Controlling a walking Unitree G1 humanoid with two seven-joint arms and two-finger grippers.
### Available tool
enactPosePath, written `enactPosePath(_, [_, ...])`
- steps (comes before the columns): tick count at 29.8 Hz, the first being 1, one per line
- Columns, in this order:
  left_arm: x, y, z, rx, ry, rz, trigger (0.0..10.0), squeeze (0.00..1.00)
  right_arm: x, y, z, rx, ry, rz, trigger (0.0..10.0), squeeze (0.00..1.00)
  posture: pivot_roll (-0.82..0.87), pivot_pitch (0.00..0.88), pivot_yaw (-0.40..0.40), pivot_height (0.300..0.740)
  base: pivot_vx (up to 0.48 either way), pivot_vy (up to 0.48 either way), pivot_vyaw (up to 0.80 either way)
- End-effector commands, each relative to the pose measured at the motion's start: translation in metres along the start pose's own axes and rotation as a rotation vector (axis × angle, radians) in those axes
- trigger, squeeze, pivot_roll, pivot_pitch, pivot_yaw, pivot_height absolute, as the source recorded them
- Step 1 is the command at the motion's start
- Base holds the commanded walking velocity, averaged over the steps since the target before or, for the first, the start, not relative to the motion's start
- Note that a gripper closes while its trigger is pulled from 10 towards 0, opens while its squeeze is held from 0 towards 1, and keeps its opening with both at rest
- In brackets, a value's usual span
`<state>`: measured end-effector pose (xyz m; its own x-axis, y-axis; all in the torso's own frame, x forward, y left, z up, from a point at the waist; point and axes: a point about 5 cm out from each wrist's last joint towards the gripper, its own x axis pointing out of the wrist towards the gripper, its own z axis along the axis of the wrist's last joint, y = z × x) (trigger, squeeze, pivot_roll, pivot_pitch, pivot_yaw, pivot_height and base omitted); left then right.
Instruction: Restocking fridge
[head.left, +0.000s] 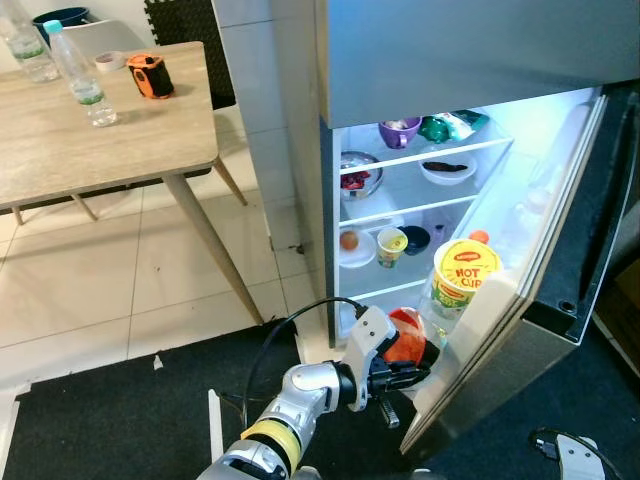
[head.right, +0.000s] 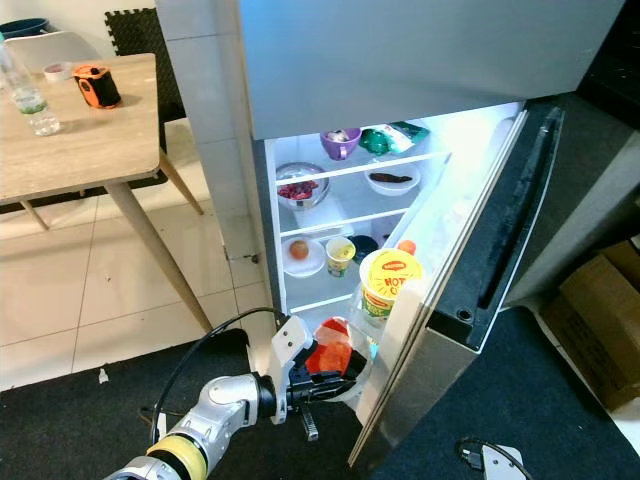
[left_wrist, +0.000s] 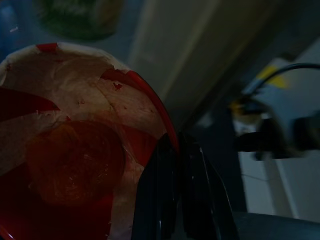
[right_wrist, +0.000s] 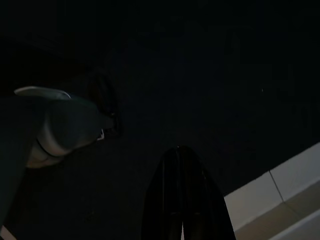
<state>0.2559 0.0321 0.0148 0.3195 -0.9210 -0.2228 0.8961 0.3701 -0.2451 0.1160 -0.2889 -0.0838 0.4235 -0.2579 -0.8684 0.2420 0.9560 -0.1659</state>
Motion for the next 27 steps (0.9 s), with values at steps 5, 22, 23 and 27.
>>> enactPosePath(5, [-0.057, 0.029, -0.048, -0.065, 0.211, 0.344, 10.0, 0.0, -0.002, -0.002, -0.014, 0.031, 0.049, -0.013, 10.0, 0.0, -0.04, 0.067, 0.002, 0.74, 0.0, 0.0, -0.78])
enactPosePath(22, [-0.169, 0.001, -0.149, -0.209, 0.683, 0.787, 10.0, 0.0, -0.003, 0.005, -0.024, 0.051, 0.082, 0.009, 10.0, 0.0, -0.03, 0.067, 0.004, 0.74, 0.0, 0.0, -0.78])
enactPosePath(23, [-0.169, 0.001, -0.149, -0.209, 0.683, 0.787, 10.0, 0.0, -0.003, 0.005, -0.024, 0.051, 0.082, 0.009, 10.0, 0.0, -0.03, 0.067, 0.004, 0.74, 0.0, 0.0, -0.77])
enactPosePath(27, [-0.174, -0.007, -0.157, -0.201, 0.742, 0.797, 10.0, 0.0, -0.003, 0.007, -0.024, 0.058, 0.08, 0.018, 10.0, 0.0, -0.03, 0.067, 0.006, 0.74, 0.0, 0.0, -0.77])
